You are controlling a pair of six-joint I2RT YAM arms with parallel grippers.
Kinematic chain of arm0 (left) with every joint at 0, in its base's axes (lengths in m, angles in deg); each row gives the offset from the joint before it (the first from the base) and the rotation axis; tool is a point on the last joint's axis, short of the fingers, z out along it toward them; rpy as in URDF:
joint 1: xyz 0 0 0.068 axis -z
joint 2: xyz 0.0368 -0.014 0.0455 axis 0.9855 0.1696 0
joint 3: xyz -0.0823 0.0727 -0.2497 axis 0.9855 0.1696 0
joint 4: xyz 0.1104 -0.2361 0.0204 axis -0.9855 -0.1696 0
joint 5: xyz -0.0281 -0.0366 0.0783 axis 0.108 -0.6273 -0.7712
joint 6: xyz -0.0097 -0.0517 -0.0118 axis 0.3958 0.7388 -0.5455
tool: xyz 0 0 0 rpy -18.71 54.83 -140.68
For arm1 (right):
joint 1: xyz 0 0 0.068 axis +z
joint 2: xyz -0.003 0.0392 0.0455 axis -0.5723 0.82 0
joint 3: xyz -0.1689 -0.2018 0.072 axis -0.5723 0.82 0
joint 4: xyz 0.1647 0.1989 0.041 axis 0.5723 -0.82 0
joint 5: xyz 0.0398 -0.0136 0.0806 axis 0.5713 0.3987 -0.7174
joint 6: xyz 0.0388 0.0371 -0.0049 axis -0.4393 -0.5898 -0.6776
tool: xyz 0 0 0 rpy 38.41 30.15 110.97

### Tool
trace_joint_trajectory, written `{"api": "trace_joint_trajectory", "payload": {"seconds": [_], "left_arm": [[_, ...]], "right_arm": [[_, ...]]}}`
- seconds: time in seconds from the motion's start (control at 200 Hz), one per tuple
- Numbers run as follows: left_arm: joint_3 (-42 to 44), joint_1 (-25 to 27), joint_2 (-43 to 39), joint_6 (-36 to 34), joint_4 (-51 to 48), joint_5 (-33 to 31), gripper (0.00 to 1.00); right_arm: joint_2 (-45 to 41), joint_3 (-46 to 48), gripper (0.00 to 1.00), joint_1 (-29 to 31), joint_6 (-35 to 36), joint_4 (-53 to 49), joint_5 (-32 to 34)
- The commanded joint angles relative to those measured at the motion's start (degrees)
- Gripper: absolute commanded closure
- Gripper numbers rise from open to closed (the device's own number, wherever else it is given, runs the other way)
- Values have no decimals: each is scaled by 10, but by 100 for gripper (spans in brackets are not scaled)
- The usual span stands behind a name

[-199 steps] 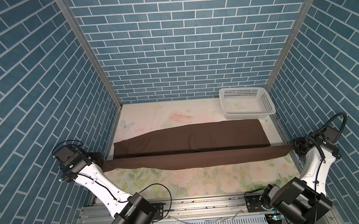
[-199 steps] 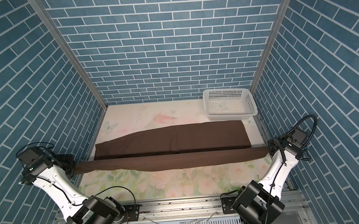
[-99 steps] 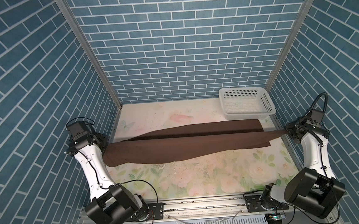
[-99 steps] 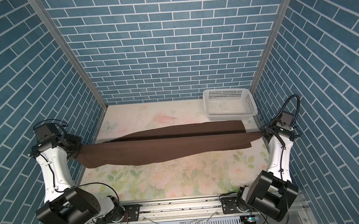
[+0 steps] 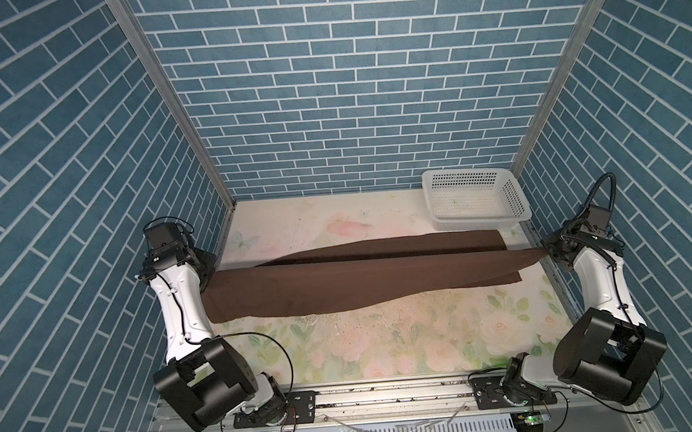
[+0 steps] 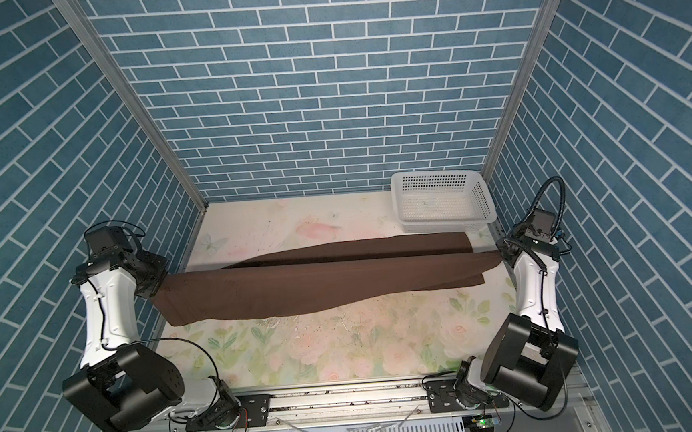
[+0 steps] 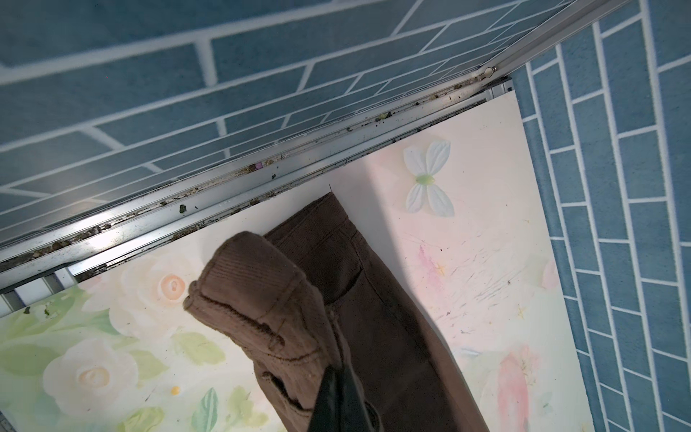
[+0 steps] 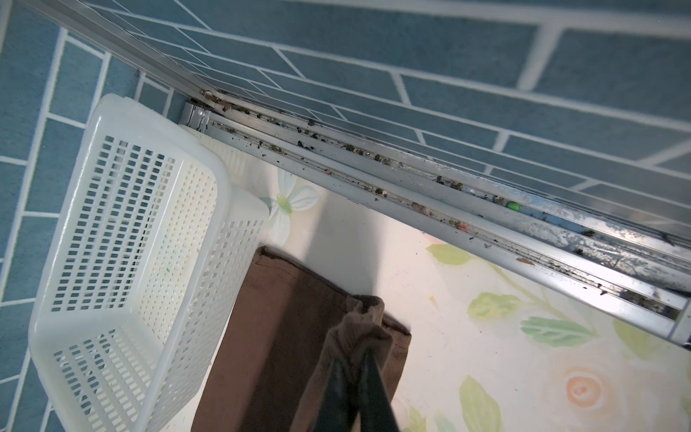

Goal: Fold and stack the trousers
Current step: 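Carry the lifted edge over the far half of the trousers with both grippers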

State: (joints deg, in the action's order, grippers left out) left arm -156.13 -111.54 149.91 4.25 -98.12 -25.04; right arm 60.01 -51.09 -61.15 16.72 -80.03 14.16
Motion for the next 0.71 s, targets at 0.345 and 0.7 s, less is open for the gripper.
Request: {"api": "trace_joint_trajectory", "payload": {"seconds": [0.345, 0.7], "left_arm": [[-69, -13, 40, -4, 68, -113, 100], [-106, 30, 116, -8, 62, -149, 100]], "right_arm": [[-79, -3, 100, -17, 16, 37, 176], [10, -29, 100, -17, 6, 65, 156]]}}
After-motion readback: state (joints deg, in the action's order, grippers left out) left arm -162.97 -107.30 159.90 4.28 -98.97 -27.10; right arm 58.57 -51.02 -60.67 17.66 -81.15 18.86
